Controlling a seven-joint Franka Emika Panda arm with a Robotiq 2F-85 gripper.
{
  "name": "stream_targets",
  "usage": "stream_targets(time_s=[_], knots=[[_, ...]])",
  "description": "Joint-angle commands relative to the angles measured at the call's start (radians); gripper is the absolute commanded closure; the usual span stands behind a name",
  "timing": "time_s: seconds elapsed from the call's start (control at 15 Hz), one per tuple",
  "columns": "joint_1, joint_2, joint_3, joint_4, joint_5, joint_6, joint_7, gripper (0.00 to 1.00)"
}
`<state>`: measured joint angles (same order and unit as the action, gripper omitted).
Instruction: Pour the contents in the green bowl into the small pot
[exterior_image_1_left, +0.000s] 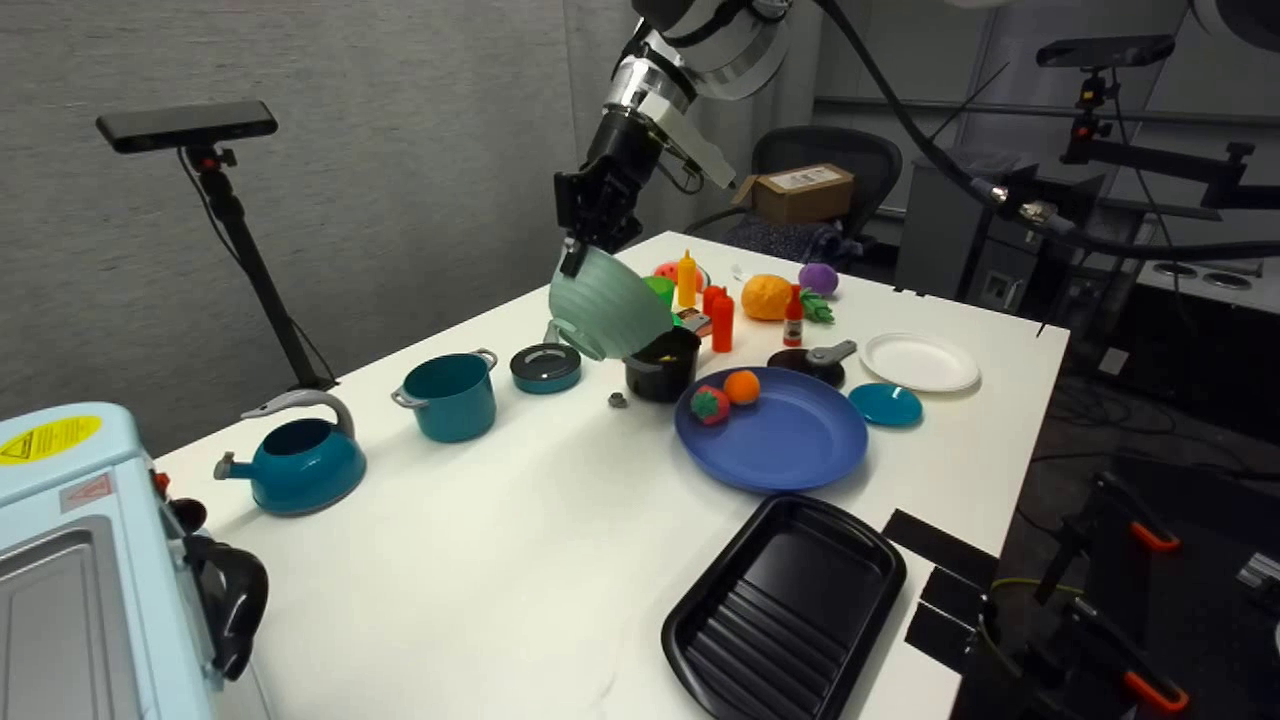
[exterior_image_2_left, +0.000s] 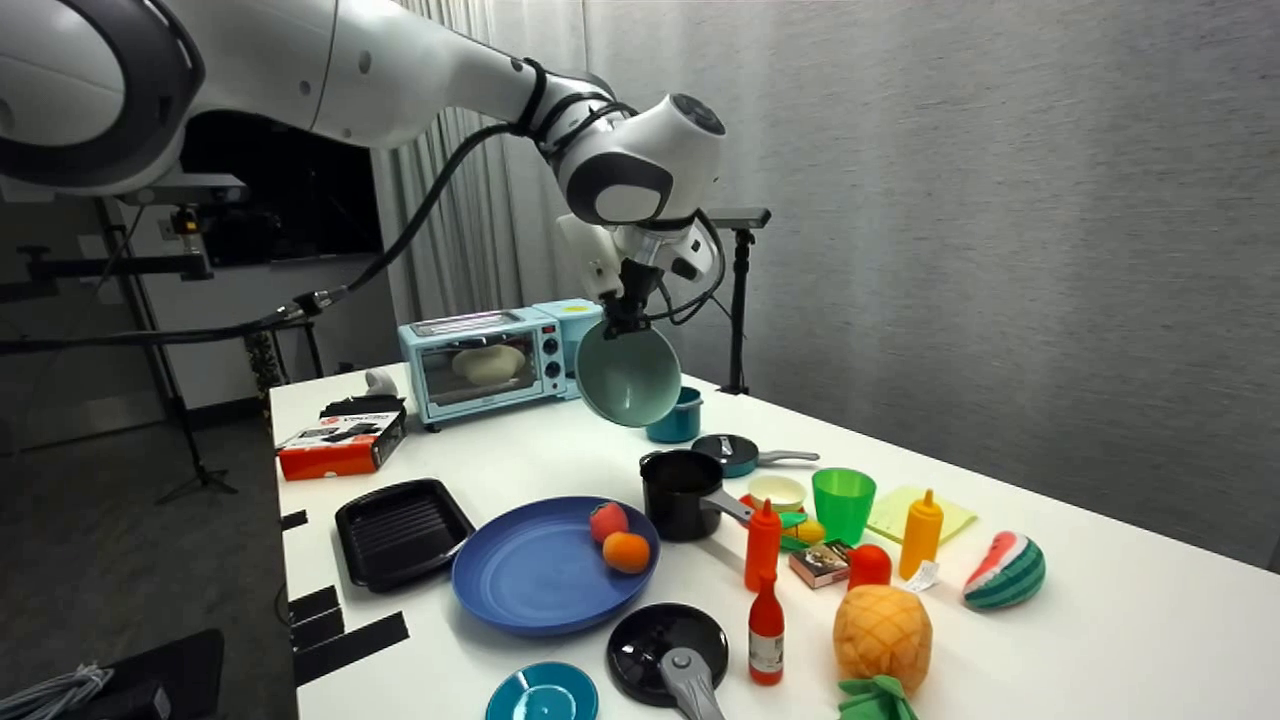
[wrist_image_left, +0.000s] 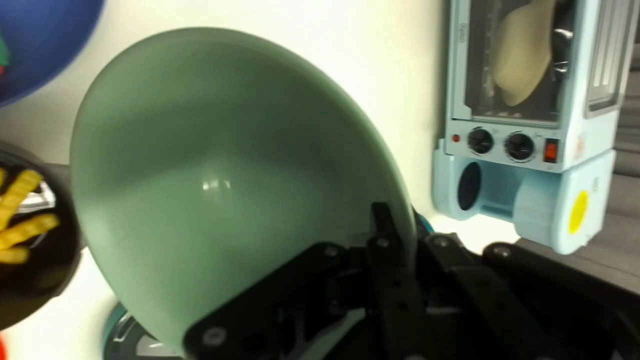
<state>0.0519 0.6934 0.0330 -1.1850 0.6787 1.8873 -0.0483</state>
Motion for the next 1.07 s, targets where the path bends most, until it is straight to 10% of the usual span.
stream_targets(time_s=[0.0,0.73,1.0], knots=[[0.034,-0.028,-0.016,-0.034,-0.198,0.027,0.09,0.98],[0.228,0.041,-0.006,0.136,-0.782,-0.115,0.145,0.98],[0.265,0.132,0.038,0.225,-0.827,-0.105,0.062,0.98]])
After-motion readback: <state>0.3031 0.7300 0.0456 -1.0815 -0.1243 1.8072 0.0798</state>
